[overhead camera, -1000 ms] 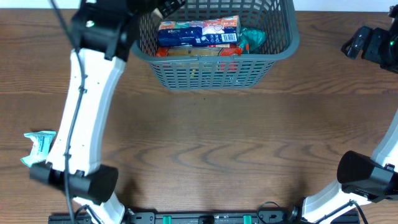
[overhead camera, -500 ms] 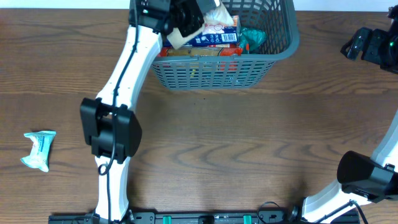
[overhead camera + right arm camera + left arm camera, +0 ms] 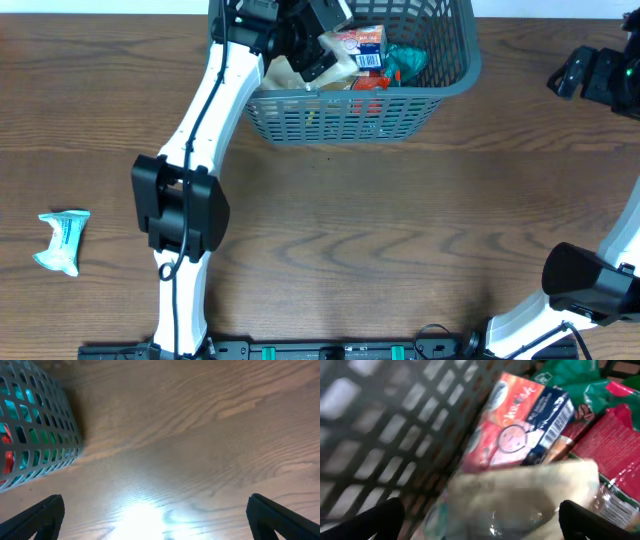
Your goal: Pack container
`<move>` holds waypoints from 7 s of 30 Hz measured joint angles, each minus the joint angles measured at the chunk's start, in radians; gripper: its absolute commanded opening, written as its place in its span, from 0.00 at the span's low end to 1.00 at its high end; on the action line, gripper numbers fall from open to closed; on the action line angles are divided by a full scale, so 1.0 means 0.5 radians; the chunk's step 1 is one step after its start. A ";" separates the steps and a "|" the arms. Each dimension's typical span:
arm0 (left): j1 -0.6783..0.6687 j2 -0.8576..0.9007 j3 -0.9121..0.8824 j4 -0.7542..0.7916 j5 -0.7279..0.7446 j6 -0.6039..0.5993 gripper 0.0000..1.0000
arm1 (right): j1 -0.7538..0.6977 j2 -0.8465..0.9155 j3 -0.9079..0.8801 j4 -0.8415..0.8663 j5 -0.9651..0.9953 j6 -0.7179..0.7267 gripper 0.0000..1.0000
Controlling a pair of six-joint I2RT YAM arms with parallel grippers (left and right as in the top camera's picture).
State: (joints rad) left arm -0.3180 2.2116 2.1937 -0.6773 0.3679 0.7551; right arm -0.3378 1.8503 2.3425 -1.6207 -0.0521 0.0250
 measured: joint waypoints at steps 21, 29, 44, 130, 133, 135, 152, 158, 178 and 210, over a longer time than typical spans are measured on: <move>0.772 -1.321 0.056 -1.585 -0.987 -1.311 0.99 | 0.000 0.000 -0.002 0.018 0.000 -0.023 0.99; 1.028 -1.506 -0.269 -1.864 -1.051 -1.460 0.99 | 0.000 0.000 -0.002 0.032 0.000 -0.023 0.99; 1.296 -2.589 -1.713 -1.462 -1.064 -1.192 0.98 | 0.000 0.000 -0.003 0.069 0.001 -0.023 0.99; 1.203 -0.633 -0.359 -1.192 -0.381 -1.160 0.06 | 0.000 0.000 -0.004 -0.060 -0.007 0.038 0.99; 0.926 -0.634 0.116 -1.223 -0.375 -1.189 0.06 | 0.000 0.000 -0.004 -0.086 -0.007 0.038 0.99; 0.737 -0.642 0.359 -1.195 -0.368 -1.168 0.06 | 0.000 0.000 -0.004 -0.093 -0.007 0.036 0.99; -0.156 -0.330 0.623 -0.323 -0.374 0.384 0.06 | 0.000 0.000 -0.004 -0.147 -0.007 0.030 0.99; -0.126 0.050 0.623 -0.254 -0.384 0.495 0.06 | 0.000 0.000 -0.004 -0.148 -0.007 0.029 0.99; -0.074 0.399 0.603 -0.203 -0.488 0.365 0.98 | 0.000 0.000 -0.004 -0.140 -0.007 0.029 0.99; 0.755 -1.425 0.280 -1.533 -0.584 -0.892 0.99 | 0.482 -0.520 -0.013 0.443 -0.008 -0.008 0.99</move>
State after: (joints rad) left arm 0.0597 1.4990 2.3337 -1.4437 0.0757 0.3092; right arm -0.0967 1.5902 2.3360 -1.3991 -0.0563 0.0212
